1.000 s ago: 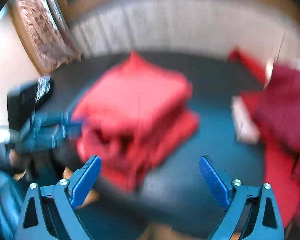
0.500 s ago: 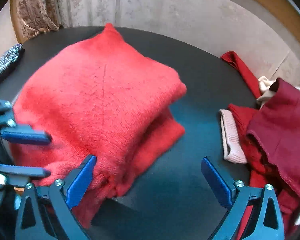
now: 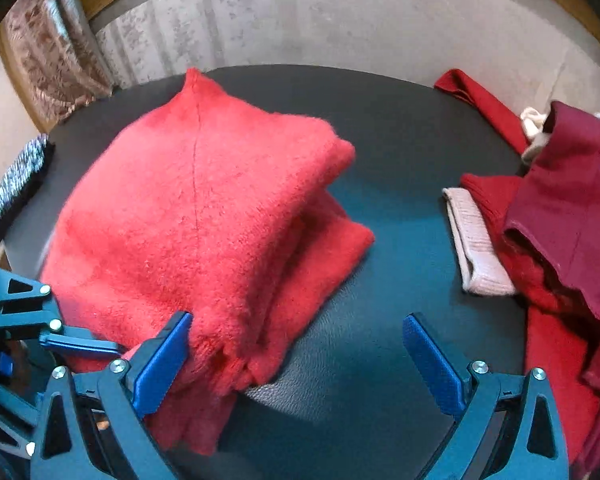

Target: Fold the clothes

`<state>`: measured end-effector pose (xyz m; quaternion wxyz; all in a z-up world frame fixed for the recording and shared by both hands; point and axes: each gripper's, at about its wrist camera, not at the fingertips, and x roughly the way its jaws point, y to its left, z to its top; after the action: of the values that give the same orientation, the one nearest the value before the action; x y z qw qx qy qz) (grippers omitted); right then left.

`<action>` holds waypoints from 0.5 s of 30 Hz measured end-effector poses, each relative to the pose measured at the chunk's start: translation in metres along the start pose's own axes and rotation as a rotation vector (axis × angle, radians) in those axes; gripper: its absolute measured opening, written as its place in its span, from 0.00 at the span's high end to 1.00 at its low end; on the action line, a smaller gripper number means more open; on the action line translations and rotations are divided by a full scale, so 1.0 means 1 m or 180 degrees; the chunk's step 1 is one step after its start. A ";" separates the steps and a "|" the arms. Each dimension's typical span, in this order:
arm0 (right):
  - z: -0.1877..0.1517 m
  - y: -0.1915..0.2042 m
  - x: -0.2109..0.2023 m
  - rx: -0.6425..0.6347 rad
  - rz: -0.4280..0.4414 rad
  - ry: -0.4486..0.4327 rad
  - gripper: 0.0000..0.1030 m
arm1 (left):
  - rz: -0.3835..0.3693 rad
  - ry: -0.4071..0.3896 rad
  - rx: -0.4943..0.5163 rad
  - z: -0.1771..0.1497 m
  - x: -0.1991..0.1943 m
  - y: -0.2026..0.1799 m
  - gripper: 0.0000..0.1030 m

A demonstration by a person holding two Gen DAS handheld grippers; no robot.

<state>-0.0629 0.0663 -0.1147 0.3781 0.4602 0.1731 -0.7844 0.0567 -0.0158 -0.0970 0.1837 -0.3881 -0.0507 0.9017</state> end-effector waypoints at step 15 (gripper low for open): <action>-0.005 -0.038 0.031 0.1516 0.1599 -0.0024 0.00 | -0.0209 -0.0625 -0.2027 -0.004 -0.061 0.205 0.46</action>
<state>-0.0973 0.0804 -0.1466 0.4419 0.5609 -0.1350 -0.6869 0.0380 -0.2283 -0.1059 0.0763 -0.3355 -0.3599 0.8672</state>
